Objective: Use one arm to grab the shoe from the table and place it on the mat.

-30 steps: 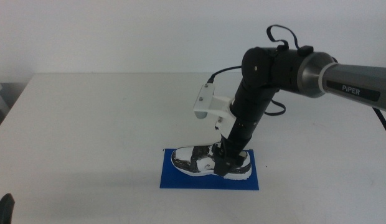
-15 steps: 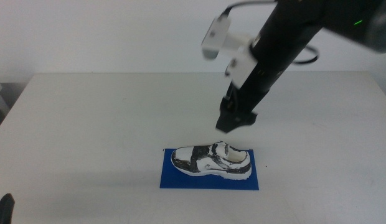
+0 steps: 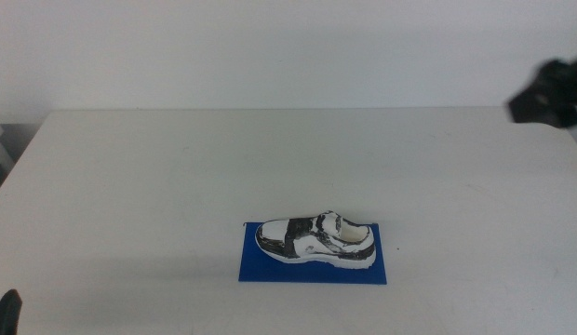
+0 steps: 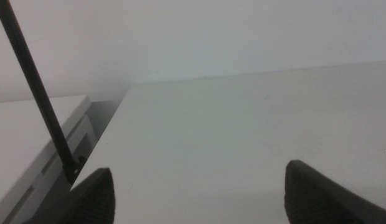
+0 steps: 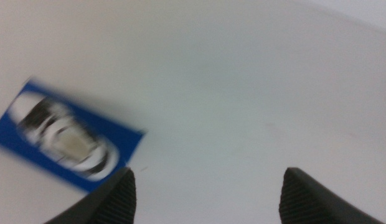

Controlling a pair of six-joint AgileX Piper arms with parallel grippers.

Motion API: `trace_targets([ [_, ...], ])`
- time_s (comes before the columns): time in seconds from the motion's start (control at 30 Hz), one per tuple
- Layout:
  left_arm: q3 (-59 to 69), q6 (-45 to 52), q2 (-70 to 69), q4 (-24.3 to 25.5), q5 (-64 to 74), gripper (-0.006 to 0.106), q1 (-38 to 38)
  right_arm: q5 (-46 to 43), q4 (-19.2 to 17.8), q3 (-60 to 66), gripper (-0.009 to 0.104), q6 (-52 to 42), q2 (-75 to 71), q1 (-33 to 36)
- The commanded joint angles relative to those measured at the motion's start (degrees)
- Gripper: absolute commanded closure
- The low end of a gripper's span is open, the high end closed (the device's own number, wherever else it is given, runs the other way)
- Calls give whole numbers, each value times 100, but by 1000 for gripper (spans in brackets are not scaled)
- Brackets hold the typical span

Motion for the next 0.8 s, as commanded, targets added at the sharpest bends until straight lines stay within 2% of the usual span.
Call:
trace_targets([
  [0.0, 16, -16, -152, -61, -445, 7, -38, -1189, 170, 633, 39, 13, -803, -342],
  [0.1, 16, -16, -152, -61, -445, 7, -38, -2061, 412, 1724, 38, 13, -1526, -607],
  [0.2, 16, -16, -152, -61, -445, 7, -38, -2453, 597, 2581, 38, -12, -2112, -675],
  [0.27, 16, -16, -152, -61, -445, 7, -38, -2670, 596, 3101, 35, -4, -2512, -662],
  [0.33, 16, -16, -152, -61, -445, 7, -38, -2941, 434, 3659, 30, 97, -3063, -647],
  [0.4, 16, -16, -152, -61, -445, 7, -38, -3274, 123, 4171, 25, 371, -3696, -647],
  [0.5, 16, -16, -152, -61, -445, 7, -38, -3697, -557, 4813, 18, 1036, -4663, -647],
  [0.7, 16, -16, -152, -61, -445, 7, -38, -3666, -1767, 5614, 11, 2660, -5995, -647],
  [0.77, 16, -16, -152, -61, -445, 7, -38, -3666, -1995, 5769, 11, 2919, -6298, -647],
])
